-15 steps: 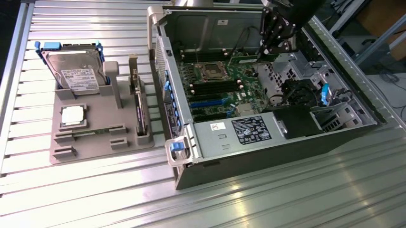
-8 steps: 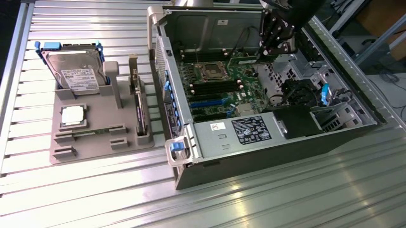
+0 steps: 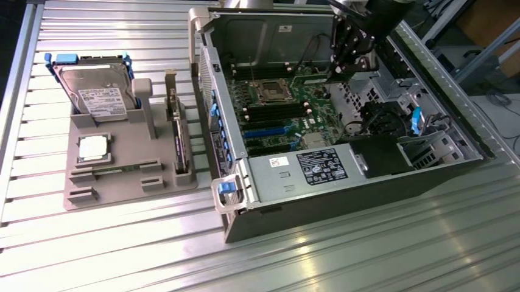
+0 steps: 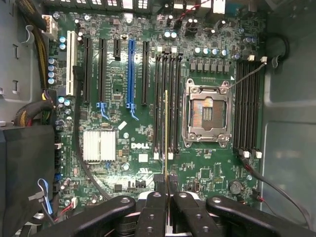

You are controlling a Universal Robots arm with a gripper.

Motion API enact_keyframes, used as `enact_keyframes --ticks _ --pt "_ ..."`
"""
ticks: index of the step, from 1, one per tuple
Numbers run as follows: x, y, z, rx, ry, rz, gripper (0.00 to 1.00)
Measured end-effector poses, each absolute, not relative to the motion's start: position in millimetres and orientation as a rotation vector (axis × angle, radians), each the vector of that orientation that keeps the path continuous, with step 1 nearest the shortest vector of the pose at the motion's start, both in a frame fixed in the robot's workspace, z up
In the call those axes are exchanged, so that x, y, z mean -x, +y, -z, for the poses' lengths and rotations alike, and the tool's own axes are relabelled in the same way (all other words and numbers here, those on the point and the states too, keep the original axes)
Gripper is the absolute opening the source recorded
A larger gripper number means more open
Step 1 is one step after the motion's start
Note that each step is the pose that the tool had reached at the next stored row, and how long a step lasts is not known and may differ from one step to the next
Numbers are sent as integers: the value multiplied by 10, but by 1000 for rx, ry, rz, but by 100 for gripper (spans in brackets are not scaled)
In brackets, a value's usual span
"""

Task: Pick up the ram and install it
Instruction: 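Insert the ram into the slot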

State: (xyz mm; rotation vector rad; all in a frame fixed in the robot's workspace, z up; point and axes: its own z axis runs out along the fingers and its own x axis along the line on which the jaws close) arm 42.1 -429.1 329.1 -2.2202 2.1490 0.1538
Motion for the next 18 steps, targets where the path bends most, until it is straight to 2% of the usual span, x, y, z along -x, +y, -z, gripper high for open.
enact_keyframes --ticks 18 --pt "-401 -4291 -3164 2219 2148 -156 12"
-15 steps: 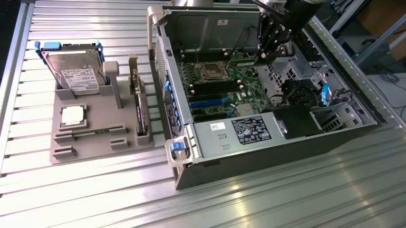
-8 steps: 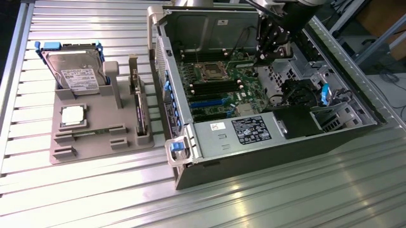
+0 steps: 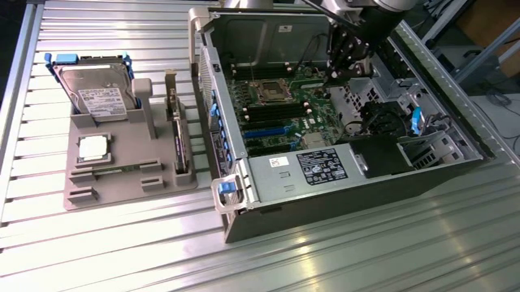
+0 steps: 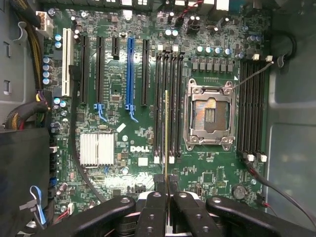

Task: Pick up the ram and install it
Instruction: 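Insert the ram into the slot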

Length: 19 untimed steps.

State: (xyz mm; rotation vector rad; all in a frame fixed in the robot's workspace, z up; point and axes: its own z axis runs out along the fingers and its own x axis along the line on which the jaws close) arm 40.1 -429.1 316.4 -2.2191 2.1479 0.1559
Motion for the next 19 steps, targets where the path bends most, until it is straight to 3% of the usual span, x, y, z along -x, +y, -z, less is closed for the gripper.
enact_keyframes --ticks 19 --pt "-382 -4290 -3040 2218 2147 -158 12"
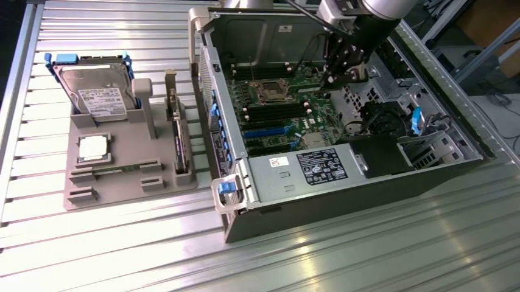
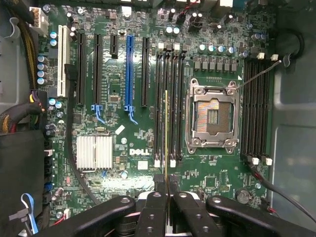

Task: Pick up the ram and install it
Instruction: 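Insert the ram into the slot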

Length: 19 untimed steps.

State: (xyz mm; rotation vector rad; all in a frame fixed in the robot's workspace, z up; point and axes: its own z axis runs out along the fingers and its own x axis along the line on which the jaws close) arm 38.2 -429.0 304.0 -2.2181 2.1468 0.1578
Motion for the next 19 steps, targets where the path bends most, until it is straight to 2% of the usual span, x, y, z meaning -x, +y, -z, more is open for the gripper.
enact_keyframes --ticks 19 --pt "-367 -4290 -2960 2217 2146 -159 12"
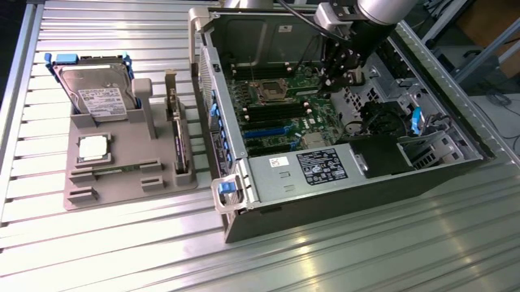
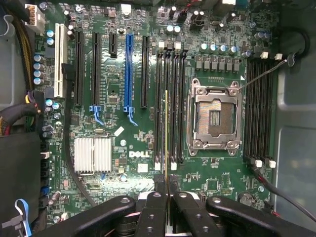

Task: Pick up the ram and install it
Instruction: 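Insert the ram into the slot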

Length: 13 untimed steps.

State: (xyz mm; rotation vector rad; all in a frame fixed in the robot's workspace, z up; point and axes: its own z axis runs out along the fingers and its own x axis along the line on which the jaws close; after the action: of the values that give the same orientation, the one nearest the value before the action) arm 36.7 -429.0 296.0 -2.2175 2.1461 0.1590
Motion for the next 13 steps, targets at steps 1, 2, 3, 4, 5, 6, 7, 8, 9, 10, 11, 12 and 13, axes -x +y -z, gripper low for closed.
enact_keyframes --ticks 1,2,3,4,5,6,7,8,9,10,11,12,13 --pt "-367 -4290 -2955 2217 2146 -159 12" --pt "-365 -4290 -2949 2217 2146 -159 12" --pt "-364 -4291 -2943 2217 2146 -159 12" --pt "-363 -4291 -2934 2217 2146 -159 12" --pt "-362 -4291 -2928 2217 2146 -159 12" --pt "-362 -4290 -2921 2217 2146 -160 12" --pt "-361 -4290 -2916 2217 2146 -160 12" --pt "-360 -4291 -2908 2217 2146 -160 12" --pt "-360 -4290 -2903 2217 2146 -160 12" --pt "-359 -4291 -2899 2217 2146 -160 12" --pt "-359 -4290 -2895 2217 2146 -160 12" --pt "-358 -4291 -2887 2217 2145 -160 12" --pt "-357 -4291 -2878 2217 2145 -160 12"
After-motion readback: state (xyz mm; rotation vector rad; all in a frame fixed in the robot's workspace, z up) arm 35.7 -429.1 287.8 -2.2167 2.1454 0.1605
